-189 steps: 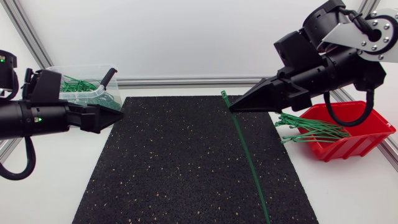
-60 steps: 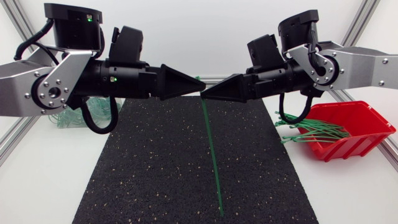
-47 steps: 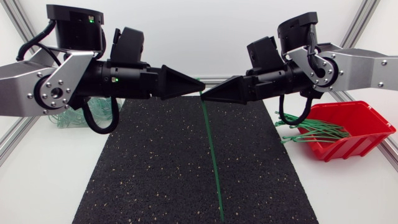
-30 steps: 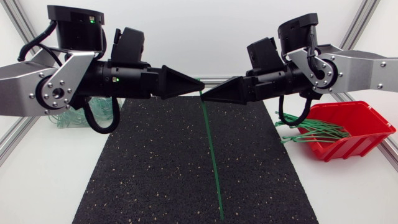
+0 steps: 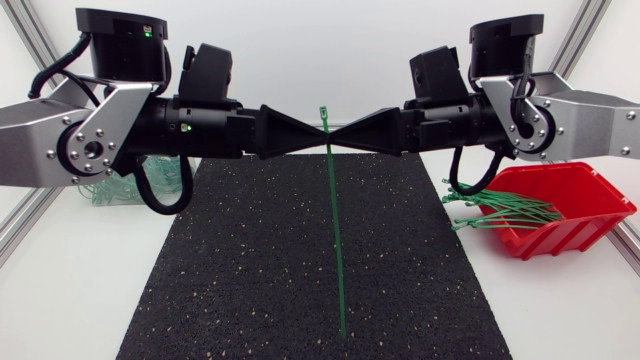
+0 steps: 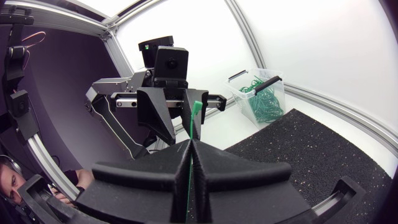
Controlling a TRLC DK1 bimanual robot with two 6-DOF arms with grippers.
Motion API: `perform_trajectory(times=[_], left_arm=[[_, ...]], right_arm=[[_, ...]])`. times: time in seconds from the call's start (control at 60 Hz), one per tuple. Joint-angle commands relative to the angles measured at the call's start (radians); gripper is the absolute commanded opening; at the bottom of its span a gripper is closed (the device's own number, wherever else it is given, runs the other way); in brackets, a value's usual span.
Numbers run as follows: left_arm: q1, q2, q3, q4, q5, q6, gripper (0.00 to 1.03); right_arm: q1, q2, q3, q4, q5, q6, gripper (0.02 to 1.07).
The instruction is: Take a green cable tie from the red box, thread the tail through the head to close it, then place it in the transparent bin on the left.
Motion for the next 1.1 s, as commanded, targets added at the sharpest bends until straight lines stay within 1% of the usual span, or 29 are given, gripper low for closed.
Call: perform_trajectory(times=[0.0,0.333,0.367,0.4,0.883,0.95,1.083], left_arm=[[0.001,0.012,-0.004,0.019,0.002,-0.029,0.24],[0.004,0.009,-0.004,0.024,-0.004,-0.035,0.24],[0.004,0.009,-0.004,0.024,-0.005,-0.035,0.2],[0.004,0.009,-0.004,0.025,-0.005,-0.037,0.2],[0.007,0.013,-0.004,0.047,-0.018,-0.049,0.2],[0.007,0.013,-0.006,0.047,-0.019,-0.049,0.15],[0.007,0.013,-0.009,0.047,-0.025,-0.047,0.14]], right_arm=[[-0.003,-0.013,-0.037,0.051,-0.008,0.086,0.08],[0.006,-0.007,-0.047,0.059,-0.008,0.091,0.08],[0.006,-0.007,-0.049,0.061,-0.008,0.091,0.08],[0.008,-0.007,-0.049,0.061,-0.008,0.091,0.08],[0.019,-0.001,-0.057,0.062,-0.005,0.089,0.08],[0.019,-0.001,-0.057,0.062,-0.005,0.091,0.08],[0.019,-0.002,-0.057,0.062,-0.005,0.091,0.08]])
